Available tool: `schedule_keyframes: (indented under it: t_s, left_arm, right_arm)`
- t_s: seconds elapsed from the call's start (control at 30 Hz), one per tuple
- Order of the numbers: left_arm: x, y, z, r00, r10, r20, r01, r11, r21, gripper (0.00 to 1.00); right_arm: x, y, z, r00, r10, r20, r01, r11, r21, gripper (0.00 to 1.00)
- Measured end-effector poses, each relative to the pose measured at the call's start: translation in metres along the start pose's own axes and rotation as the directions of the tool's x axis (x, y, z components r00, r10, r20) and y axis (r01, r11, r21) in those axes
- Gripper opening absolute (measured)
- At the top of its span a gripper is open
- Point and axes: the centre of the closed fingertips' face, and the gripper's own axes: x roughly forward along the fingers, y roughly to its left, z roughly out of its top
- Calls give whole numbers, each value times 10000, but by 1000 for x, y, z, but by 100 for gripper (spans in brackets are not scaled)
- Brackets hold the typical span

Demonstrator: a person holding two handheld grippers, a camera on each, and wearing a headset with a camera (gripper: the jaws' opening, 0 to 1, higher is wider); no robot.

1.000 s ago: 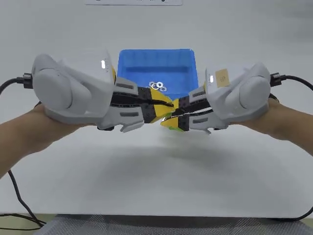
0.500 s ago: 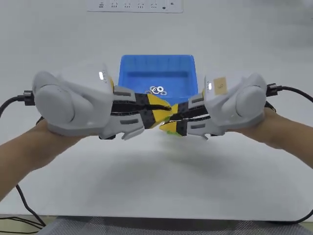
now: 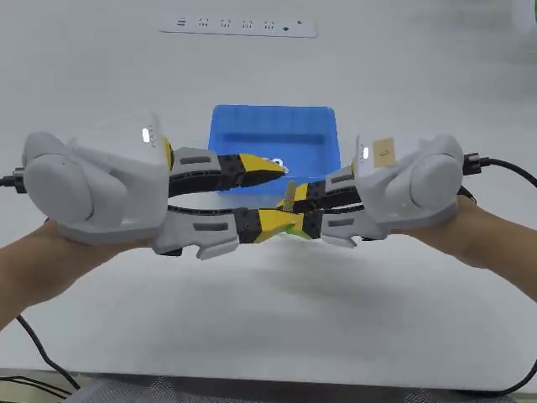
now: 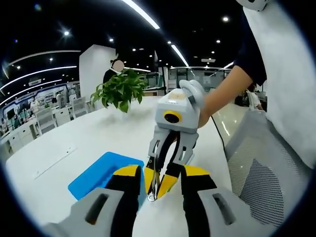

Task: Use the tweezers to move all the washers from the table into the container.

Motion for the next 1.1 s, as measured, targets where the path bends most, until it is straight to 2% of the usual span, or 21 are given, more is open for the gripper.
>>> schedule_keyframes:
  t_s: [0.07,0.1,0.13,0.17,0.2,0.33,0.53,0.63,0.8,0.97,1.1]
  left_arm:
    - [-3,1,0,9999,143,51,-142,9998,-155,48]
    - [-4,0,2,9995,202,243,-187,9982,-575,54]
    - [-5,-1,3,9992,175,370,-133,9937,-1113,64]
    - [-5,-1,3,9988,233,435,-180,9928,-1188,71]
    - [-6,0,2,9988,299,375,-261,9947,-997,75]
    - [-11,-2,0,9988,409,283,-380,9944,-984,78]
    - [-18,2,-5,9964,769,364,-700,9842,-1625,96]
    - [-21,3,-6,9954,894,346,-820,9810,-1759,99]
    - [-25,3,-7,9948,962,345,-889,9812,-1715,99]
    - [-31,8,-14,9919,1239,286,-1167,9764,-1815,99]
    - [-36,13,-21,9876,1559,187,-1495,9701,-1914,99]
  right_arm:
    - [-2,0,2,10000,-27,-38,27,10000,-13,9]
    - [-3,-1,3,10000,-49,-47,49,10000,-15,9]
    - [-5,-1,4,10000,-61,-47,61,10000,-20,9]
    - [-6,-1,7,10000,-83,-39,83,10000,-31,9]
    - [-7,-1,8,10000,-95,-27,95,10000,-25,9]
    - [-13,1,16,9999,-122,41,123,9999,-73,9]
    - [-20,2,23,10000,-48,-65,46,9994,-338,9]
    - [-22,1,29,10000,-28,-14,27,9989,-466,9]
    - [-25,-3,42,9998,-60,168,71,9979,-647,9]
    - [-30,-16,55,9987,-230,453,261,9973,-685,9]
    - [-32,-32,61,9974,-465,542,502,9963,-704,9]
